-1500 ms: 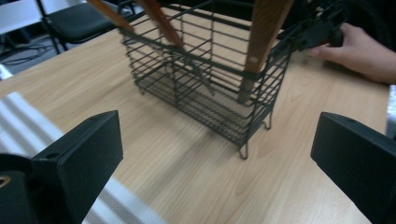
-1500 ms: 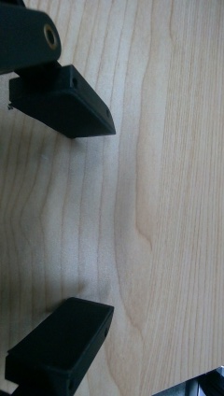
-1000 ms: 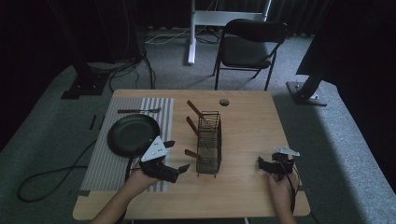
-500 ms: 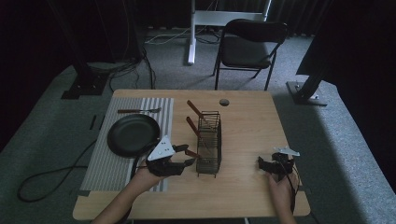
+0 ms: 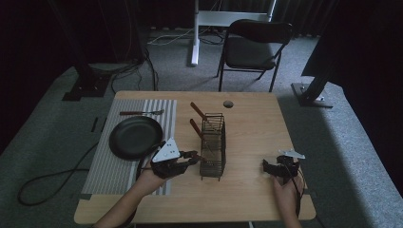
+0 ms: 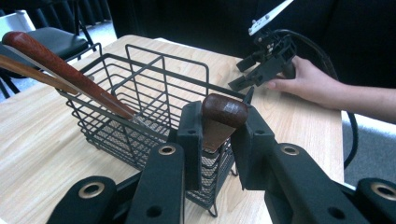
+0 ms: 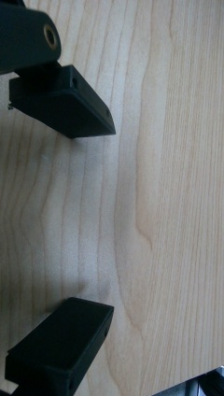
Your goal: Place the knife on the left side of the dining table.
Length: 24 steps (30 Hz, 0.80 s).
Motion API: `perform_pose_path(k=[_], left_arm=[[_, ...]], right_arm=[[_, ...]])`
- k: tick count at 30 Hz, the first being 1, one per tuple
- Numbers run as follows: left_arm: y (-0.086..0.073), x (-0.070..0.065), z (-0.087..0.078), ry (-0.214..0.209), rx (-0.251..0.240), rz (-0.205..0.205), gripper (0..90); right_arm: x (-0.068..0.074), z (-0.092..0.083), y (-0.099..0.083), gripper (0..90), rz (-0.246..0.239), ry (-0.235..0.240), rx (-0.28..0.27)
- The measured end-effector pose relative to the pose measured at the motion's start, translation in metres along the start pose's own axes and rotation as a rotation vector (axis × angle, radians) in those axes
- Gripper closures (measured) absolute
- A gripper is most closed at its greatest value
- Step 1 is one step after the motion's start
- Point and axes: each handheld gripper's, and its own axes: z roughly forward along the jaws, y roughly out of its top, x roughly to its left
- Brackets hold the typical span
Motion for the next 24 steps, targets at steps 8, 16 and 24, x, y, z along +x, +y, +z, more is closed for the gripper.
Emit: perform_pose_path(k=[8,16,24], left_arm=[[0.005,0.001,-0.001,0.01,-0.021,-0.011,75.3],[0.011,0.006,-0.007,0.0,-0.064,-0.047,75.4],[0.024,0.006,-0.018,0.01,-0.088,-0.037,75.5]], right_arm=[[0.0,0.0,0.0,11.3,0.0,0.0,0.0],[0.0,0.0,0.0,11.3,0.0,0.0,0.0],[0.0,0.0,0.0,11.3,0.0,0.0,0.0]])
